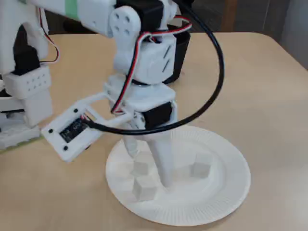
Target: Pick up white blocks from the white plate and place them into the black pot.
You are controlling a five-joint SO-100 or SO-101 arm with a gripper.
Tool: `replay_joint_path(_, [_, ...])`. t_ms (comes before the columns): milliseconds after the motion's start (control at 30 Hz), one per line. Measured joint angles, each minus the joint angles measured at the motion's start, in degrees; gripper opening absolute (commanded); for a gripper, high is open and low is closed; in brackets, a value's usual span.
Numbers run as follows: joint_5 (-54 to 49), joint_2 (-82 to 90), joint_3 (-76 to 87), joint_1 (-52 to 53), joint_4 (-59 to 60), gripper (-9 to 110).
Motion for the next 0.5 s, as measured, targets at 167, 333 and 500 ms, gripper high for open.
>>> replay_joint_path(167, [-0.4,-3.0,0.0,0.5,-2.3,34])
replay_joint_path(333, [-1.0,-5.1,0.0,1.4,-3.7,32])
replay_joint_path(500, [-1.0,-6.2,0.0,2.4,-4.0,26])
